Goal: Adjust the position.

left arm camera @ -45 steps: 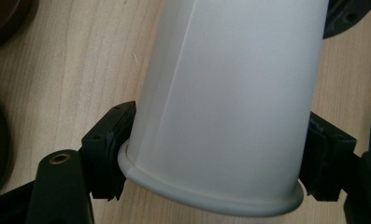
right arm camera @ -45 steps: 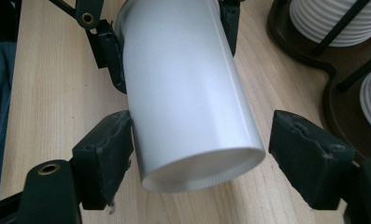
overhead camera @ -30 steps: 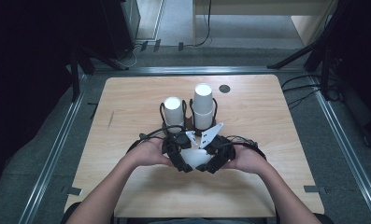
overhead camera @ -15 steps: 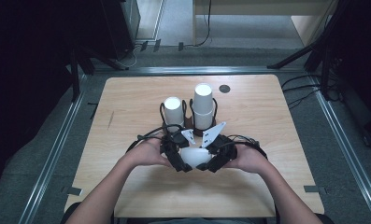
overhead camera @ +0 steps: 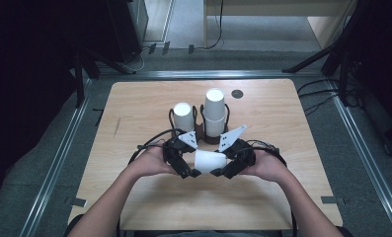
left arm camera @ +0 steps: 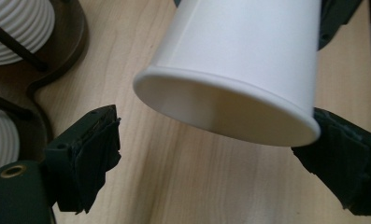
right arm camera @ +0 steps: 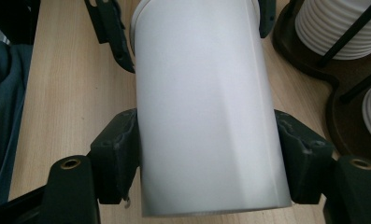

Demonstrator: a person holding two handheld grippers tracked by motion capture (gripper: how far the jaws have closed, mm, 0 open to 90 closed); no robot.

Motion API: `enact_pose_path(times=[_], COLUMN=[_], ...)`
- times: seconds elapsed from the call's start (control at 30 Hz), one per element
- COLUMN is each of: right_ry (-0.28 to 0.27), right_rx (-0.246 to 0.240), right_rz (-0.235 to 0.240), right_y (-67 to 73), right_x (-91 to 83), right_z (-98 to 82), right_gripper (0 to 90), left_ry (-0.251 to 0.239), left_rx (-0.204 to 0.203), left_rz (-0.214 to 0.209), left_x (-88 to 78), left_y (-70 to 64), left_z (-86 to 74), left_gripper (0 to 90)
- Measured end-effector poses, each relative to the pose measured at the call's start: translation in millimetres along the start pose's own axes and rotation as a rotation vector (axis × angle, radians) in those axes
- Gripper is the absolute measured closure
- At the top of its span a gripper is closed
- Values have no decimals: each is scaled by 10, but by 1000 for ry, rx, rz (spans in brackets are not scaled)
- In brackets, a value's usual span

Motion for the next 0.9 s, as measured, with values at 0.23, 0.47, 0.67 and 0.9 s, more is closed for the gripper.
enact_pose_path(times=[0.23, 0.47, 0.67, 0.9], right_ry=[-17, -31, -49, -75], right_rx=[1, -2, -6, -15], right_rz=[7, 20, 41, 60], right_y=[11, 31, 66, 92], right_x=[-31, -56, -81, -92], right_z=[15, 27, 55, 99], right_gripper=[308, 308, 308, 308], left_ry=[-105, -134, -183, -193], left_rx=[-30, -5, -11, 5], left_rz=[-82, -106, -151, -174], left_x=[-48, -12, -15, 5], left_y=[-46, -114, -150, -203], left_z=[51, 74, 107, 123], left_gripper=[47, 35, 65, 72])
Point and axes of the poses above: each handheld gripper's, and its own axes: x roughly forward along the jaws, z roughly out of its top, y roughly to its left, the point moved 10 cm from there along x, roughly forward along the jaws, and after that the axes turned 5 degrees about -x, right-handed, at the moved point
